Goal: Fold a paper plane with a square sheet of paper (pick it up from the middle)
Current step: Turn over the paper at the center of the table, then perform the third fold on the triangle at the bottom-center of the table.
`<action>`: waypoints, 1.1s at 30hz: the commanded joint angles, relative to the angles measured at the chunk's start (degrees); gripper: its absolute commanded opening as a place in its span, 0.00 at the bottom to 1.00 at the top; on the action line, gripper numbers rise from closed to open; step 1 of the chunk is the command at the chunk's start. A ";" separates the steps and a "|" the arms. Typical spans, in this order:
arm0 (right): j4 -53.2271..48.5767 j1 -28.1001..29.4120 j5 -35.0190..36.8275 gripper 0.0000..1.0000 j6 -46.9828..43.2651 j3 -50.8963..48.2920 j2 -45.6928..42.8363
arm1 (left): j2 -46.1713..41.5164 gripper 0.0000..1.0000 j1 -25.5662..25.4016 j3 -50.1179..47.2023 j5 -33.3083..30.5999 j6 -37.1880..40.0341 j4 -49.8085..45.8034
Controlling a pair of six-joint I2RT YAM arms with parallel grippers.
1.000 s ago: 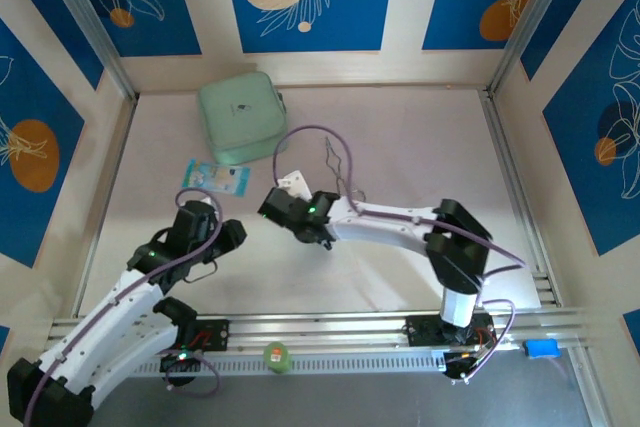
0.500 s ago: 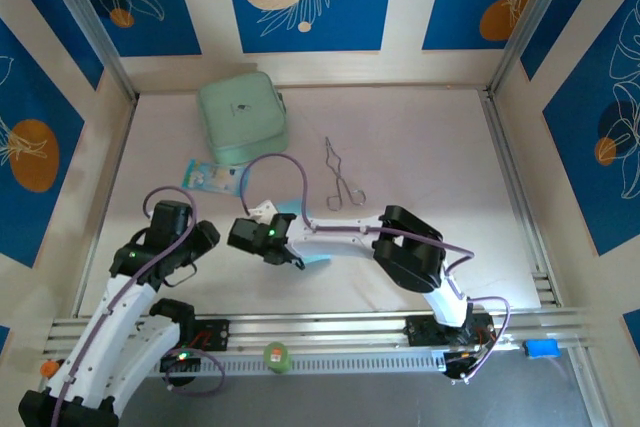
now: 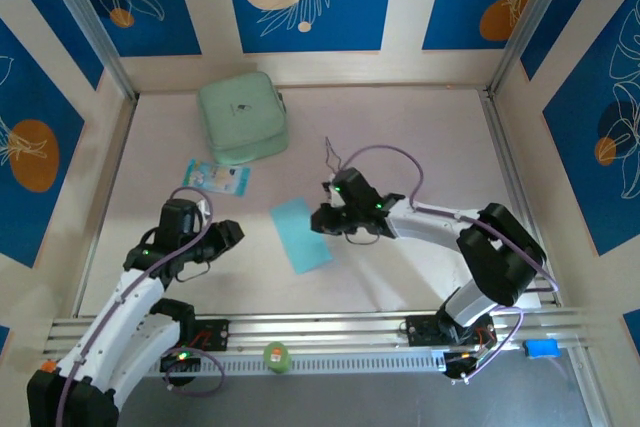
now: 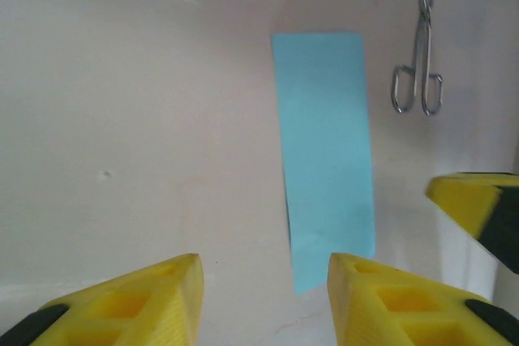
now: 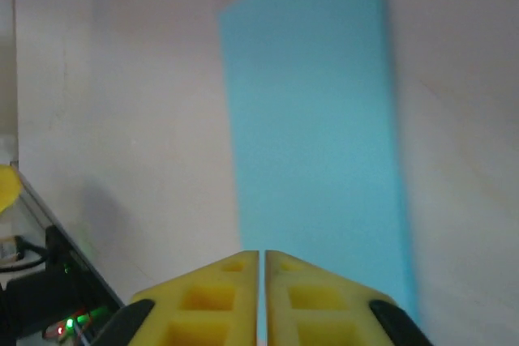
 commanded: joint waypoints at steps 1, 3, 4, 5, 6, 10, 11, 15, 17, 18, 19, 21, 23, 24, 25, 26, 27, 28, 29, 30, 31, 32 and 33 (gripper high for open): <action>10.50 -1.18 -14.32 0.05 4.99 -5.59 -1.61 | 0.03 0.43 0.18 -1.14 8.17 -0.95 7.01; 9.77 -1.30 -14.06 0.04 4.36 -7.04 -1.99 | 0.59 0.43 0.12 -1.50 8.92 -1.35 7.98; 9.75 -1.31 -13.76 0.04 4.23 -7.68 -1.84 | 0.96 0.42 -0.01 -1.75 9.03 -1.79 8.33; 9.89 -1.22 -13.64 0.03 4.13 -8.08 -1.37 | 1.37 0.42 -0.17 -2.07 9.04 -2.29 9.00; 9.89 -1.13 -13.73 0.03 3.80 -8.27 -0.90 | 1.56 0.41 -0.39 -2.50 9.17 -2.85 9.74; 11.22 -1.21 -13.01 0.03 3.80 -9.36 1.27 | 2.49 0.41 -1.68 -3.95 9.28 -5.28 12.42; 11.26 -1.32 -12.57 0.03 3.71 -9.34 1.93 | 2.71 0.41 -2.17 -4.22 9.01 -5.70 12.81; 12.13 -2.21 -12.67 0.03 3.97 -9.39 5.18 | 3.86 0.41 -4.63 -4.86 8.13 -7.07 14.62; 12.63 -2.28 -12.26 0.03 4.47 -9.82 6.99 | 4.78 0.42 -6.17 -4.93 7.39 -7.69 15.50; 13.42 -2.27 -12.06 0.03 4.92 -10.36 7.68 | 5.36 0.42 -6.84 -5.02 7.29 -7.95 16.20; 14.48 -2.31 -12.21 0.03 5.77 -11.13 8.49 | 6.14 0.43 -7.57 -5.10 7.12 -8.35 17.19; 15.94 -2.27 -12.40 0.03 7.29 -12.28 9.60 | 7.86 0.43 -9.03 -5.23 6.90 -8.86 18.96; 17.47 -1.93 -12.18 0.03 9.27 -13.42 9.94 | 9.89 0.44 -10.59 -5.04 6.46 -9.22 20.78; 17.78 -1.71 -11.92 0.03 10.25 -13.70 10.00 | 10.93 0.45 -11.20 -4.96 6.15 -9.36 21.64; 18.06 -1.45 -11.67 0.03 11.10 -13.89 9.97 | 12.27 0.45 -11.99 -4.82 5.92 -9.65 22.70; 17.87 -1.10 -11.18 0.03 11.79 -13.82 9.87 | 13.61 0.46 -12.80 -4.86 5.73 -10.10 23.93; 17.10 -0.79 -10.57 0.03 12.46 -13.57 9.65 | 14.84 0.47 -13.38 -4.78 5.58 -10.39 25.17; 16.01 -0.33 -9.93 0.03 12.90 -13.17 9.53 | 16.33 0.47 -14.20 -4.68 5.43 -10.79 26.23; 15.14 -0.01 -9.61 0.03 13.04 -12.66 9.32 | 17.76 0.47 -14.91 -4.60 5.16 -11.13 27.34; 14.59 0.25 -9.36 0.03 13.13 -12.36 9.25 | 18.99 0.47 -15.47 -4.59 5.02 -11.41 28.31; 13.88 0.51 -8.89 0.03 13.11 -11.96 9.19 | 20.33 0.47 -16.15 -4.46 4.76 -11.72 29.52; 13.06 0.61 -8.52 0.03 13.12 -11.65 9.18 | 21.57 0.47 -16.68 -4.37 4.54 -11.97 30.47; 12.51 0.63 -8.29 0.03 13.11 -11.46 9.23 | 22.61 0.47 -16.99 -4.25 4.39 -12.17 31.27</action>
